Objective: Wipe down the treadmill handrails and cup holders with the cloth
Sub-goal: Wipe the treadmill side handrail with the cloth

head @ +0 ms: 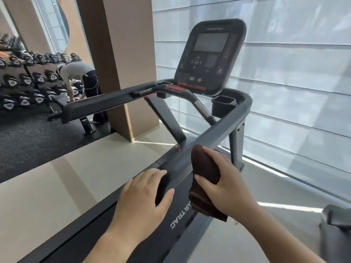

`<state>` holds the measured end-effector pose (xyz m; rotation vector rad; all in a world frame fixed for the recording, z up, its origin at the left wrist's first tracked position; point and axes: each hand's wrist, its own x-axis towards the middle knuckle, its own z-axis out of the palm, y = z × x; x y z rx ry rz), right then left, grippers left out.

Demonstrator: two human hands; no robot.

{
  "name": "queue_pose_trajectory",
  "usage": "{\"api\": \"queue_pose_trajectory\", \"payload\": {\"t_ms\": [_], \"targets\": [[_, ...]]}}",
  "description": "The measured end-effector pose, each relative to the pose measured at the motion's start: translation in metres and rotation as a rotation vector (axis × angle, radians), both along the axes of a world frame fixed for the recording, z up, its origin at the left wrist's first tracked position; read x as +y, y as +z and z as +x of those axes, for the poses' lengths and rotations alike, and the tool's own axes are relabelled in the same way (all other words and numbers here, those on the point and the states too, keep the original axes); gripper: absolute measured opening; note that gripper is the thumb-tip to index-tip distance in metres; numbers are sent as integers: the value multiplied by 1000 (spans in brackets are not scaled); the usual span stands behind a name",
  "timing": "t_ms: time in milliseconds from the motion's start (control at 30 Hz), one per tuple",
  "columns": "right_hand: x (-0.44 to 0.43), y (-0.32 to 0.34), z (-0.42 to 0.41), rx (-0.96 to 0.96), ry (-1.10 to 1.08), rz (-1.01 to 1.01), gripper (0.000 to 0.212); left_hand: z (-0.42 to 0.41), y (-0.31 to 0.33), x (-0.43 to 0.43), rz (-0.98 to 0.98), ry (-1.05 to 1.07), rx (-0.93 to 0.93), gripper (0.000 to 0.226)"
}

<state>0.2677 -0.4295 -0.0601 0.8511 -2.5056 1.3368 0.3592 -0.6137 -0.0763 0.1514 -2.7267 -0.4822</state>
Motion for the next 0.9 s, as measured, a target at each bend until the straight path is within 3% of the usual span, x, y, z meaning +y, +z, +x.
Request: {"api": "queue_pose_trajectory", "payload": {"t_ms": [267,500,633,767,900], "targets": [[-83,-22,-48,63,-17,235,65,-37,-9,-63,73,57,-23,47],[-97,-14,-137,-26,-298,346,57,-94,-8,-93,125,63,-48,43],[-105,-9,-140,13,-321,480,54,-127,-6,-92,128,-23,-72,45],[-109,-27,-102,37,-273,438,56,-158,-5,-102,142,-138,-97,47],[-116,-26,-125,-59,-335,389,57,-193,-3,-127,135,-208,-79,46]]}}
